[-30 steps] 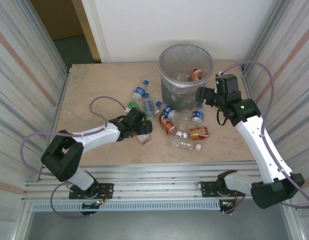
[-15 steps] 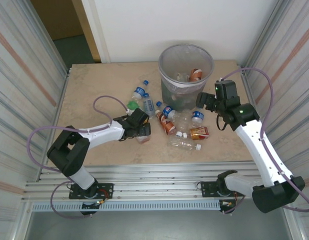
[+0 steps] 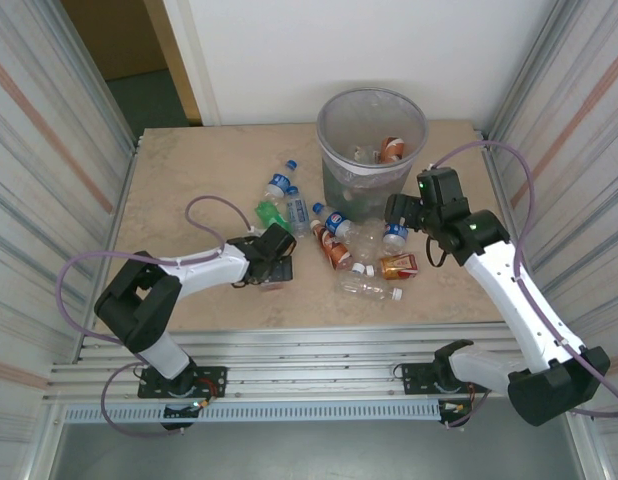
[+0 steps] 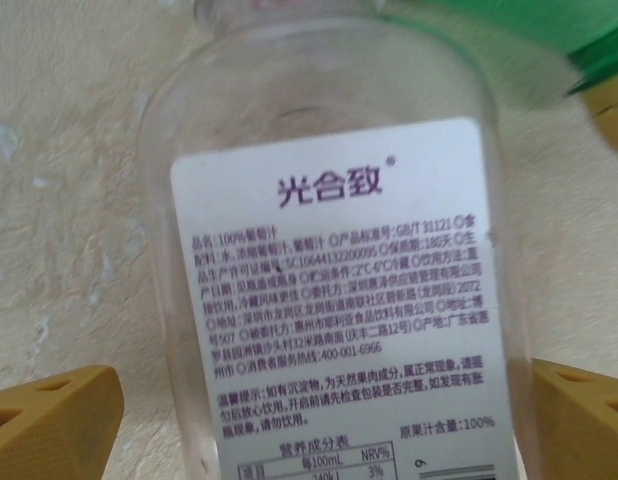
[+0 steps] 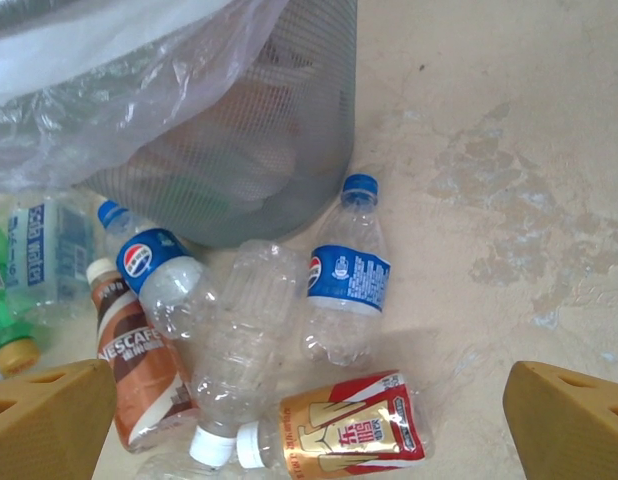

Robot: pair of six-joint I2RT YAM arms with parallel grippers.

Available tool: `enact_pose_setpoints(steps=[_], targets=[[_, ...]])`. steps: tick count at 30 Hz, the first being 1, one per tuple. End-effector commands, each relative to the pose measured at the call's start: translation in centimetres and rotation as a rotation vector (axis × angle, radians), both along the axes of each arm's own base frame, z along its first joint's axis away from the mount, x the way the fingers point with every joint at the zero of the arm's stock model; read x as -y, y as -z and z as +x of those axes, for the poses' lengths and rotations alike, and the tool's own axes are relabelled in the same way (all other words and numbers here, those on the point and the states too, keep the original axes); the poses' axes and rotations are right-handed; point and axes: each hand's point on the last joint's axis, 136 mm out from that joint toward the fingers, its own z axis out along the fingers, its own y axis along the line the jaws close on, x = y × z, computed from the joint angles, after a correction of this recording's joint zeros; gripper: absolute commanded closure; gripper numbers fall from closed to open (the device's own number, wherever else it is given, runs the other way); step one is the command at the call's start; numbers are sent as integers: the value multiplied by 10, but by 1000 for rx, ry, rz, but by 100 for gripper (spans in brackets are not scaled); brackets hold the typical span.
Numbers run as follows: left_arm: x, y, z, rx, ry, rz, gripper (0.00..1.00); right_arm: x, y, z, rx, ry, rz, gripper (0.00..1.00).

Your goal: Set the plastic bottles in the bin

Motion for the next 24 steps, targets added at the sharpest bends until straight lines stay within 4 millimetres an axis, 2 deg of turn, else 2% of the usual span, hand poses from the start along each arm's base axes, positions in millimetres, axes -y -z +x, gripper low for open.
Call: enact_pose_setpoints(steps=[1,8,17,20,24], targets=[[-16,-5,-3,11,-19,39,3,6,7,-9,-22,38,-15,2],[-17,1,7,12,-30,6,7,6,9,-14,-23,46,-33,2],[-19,9,19,9,-25,14,15,16,25,-24,-51,96,-56,2],[-24,9,18,7,-21,34,22,16,28,-23,-45,103,-47,2],[-35,7,14,15,-49,41,37,13,32,-20,-47,102,-45,2]])
